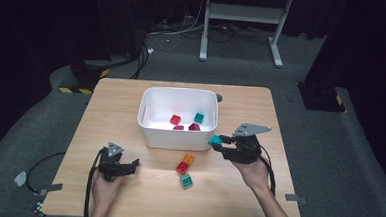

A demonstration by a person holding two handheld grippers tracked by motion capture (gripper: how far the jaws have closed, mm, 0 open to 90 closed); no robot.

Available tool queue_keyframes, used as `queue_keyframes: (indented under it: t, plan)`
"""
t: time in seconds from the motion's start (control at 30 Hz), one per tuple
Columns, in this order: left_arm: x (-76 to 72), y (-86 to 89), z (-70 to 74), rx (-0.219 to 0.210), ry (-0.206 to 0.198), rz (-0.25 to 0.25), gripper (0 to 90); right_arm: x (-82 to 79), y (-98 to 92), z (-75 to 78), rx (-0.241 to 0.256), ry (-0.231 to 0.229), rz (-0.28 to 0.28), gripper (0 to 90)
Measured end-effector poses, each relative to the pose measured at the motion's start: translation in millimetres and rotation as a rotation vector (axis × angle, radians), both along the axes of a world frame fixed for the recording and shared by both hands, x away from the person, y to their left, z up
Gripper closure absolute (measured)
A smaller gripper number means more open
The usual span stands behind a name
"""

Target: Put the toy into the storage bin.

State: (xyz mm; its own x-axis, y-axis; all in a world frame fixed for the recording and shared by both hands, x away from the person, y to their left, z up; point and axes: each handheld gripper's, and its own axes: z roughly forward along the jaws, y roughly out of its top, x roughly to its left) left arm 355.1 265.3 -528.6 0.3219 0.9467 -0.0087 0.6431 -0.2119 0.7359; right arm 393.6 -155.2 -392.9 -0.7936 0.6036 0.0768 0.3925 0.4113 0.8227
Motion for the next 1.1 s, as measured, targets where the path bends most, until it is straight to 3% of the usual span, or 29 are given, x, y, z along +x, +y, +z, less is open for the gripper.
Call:
queue_keyframes:
  t: [0.43,1.1]
  plan:
    - [0.0,0.0,0.0,0.000,0.000,0.000,15.0,10.0,-0.6,22.8,0.034,0.000,0.013,59.1]
    - [0.0,0.1,0.0,-0.001,0.000,0.000,15.1,31.4,8.0,48.4,0.043,-0.005,0.014,59.0]
